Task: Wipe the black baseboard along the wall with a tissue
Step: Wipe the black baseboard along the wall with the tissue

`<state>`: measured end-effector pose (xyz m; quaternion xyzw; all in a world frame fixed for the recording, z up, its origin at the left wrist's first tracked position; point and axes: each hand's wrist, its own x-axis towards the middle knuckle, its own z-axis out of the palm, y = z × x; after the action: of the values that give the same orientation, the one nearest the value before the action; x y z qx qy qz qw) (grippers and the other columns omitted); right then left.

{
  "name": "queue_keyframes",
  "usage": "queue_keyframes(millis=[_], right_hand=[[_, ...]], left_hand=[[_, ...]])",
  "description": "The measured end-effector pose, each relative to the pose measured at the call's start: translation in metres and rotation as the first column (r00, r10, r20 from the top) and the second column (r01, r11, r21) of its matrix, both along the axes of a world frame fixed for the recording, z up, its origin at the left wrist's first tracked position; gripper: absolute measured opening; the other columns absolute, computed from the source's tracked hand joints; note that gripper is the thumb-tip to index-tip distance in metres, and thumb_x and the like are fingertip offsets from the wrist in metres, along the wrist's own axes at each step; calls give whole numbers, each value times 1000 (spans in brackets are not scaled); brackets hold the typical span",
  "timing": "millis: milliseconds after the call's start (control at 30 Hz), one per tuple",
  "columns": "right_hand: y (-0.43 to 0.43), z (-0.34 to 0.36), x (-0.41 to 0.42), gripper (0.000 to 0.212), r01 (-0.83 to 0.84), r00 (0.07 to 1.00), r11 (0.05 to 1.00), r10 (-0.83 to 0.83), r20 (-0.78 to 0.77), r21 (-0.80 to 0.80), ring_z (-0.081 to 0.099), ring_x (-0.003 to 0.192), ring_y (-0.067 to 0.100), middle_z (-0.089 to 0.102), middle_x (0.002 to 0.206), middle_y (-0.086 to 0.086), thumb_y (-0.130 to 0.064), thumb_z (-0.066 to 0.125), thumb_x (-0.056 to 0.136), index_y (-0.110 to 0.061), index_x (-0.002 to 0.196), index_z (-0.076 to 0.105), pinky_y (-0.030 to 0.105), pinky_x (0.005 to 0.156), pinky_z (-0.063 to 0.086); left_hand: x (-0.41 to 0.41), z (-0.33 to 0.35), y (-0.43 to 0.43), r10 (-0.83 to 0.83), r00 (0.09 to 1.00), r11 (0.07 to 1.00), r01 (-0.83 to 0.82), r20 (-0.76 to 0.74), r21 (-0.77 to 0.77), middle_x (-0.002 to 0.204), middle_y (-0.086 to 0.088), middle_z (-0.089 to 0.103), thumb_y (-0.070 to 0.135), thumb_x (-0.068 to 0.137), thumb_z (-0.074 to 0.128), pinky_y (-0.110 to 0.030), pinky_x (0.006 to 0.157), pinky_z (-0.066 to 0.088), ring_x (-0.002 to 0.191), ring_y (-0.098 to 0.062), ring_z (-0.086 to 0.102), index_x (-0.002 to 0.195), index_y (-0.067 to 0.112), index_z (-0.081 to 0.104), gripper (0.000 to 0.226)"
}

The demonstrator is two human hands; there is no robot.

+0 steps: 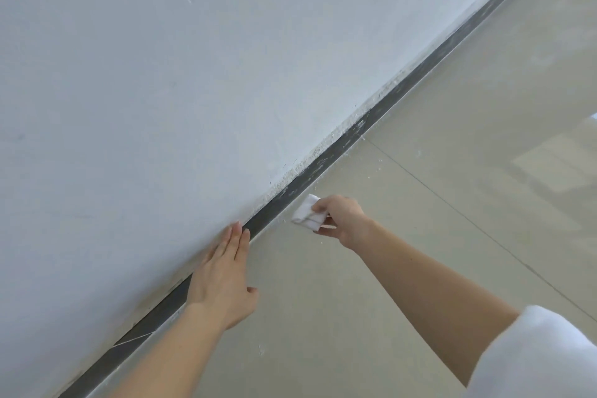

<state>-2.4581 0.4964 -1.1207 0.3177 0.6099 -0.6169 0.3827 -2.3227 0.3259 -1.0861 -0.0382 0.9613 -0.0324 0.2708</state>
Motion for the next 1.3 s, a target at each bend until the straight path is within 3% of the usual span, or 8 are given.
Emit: queue_keyframes(millis=[133,333,533,667,867,1000,1133,1300], right_hand=[[4,35,-14,10,-198,967,972,214,-135,125,57,72,24,55,84,12,3,54,83,-6,87,56,33,62,54],[18,102,-20,12,-411,834,866,483,-265,284,54,67,18,55,81,8,-1,54,84,-7,92,60,27,56,51],[35,122,-33,10,-488,716,773,621,-321,406,58,76,19,60,86,9,-6,54,85,-8,92,60,31,68,53],[40,124,-50,6,-559,672,747,662,-331,360,58,73,18,60,82,7,-7,54,86,-7,86,60,31,69,54],[50,109,-74,9,-717,547,591,806,-228,369,57,72,21,59,82,10,-7,51,87,-6,87,59,26,58,50],[45,85,-90,15,-840,422,442,897,-132,314,56,64,18,56,77,8,-4,49,88,-9,75,53,23,55,50],[21,38,-91,11,-929,271,289,957,-105,231,60,67,20,58,79,8,-6,47,90,-6,83,56,29,63,54],[-10,-30,-63,16,-941,312,325,941,-128,97,62,66,17,64,80,5,-14,49,89,-6,96,62,30,67,54]], left_hand=[[-9,5,-16,-94,995,995,93,44,27,156,-4,-15,36,87,37,-28,118,2,144,-14,-11,150,11,-7,81],[-15,17,-5,-9,999,997,6,43,77,158,-8,-2,43,86,41,-27,116,5,145,-16,-3,150,8,5,82],[-10,21,-4,117,993,978,-118,18,172,158,2,-4,38,84,45,-25,114,17,145,-11,-3,150,15,-8,88],[-9,20,3,146,988,981,-150,48,121,158,2,-11,37,85,42,-23,115,9,144,-8,-8,149,15,-14,88],[-23,31,24,323,944,933,-329,65,146,158,5,-9,36,83,49,-24,106,30,144,-11,11,149,17,-14,93],[-12,5,34,389,921,908,-381,-9,174,157,-6,-11,31,81,51,-31,117,14,145,-16,-6,147,10,-16,97],[4,-35,38,390,882,918,-352,-263,182,154,-12,17,8,61,64,-48,107,35,141,-23,23,148,3,15,100],[-3,-65,39,168,877,984,-175,-450,26,157,-8,14,10,66,51,-48,109,26,144,-27,15,146,4,22,86]])
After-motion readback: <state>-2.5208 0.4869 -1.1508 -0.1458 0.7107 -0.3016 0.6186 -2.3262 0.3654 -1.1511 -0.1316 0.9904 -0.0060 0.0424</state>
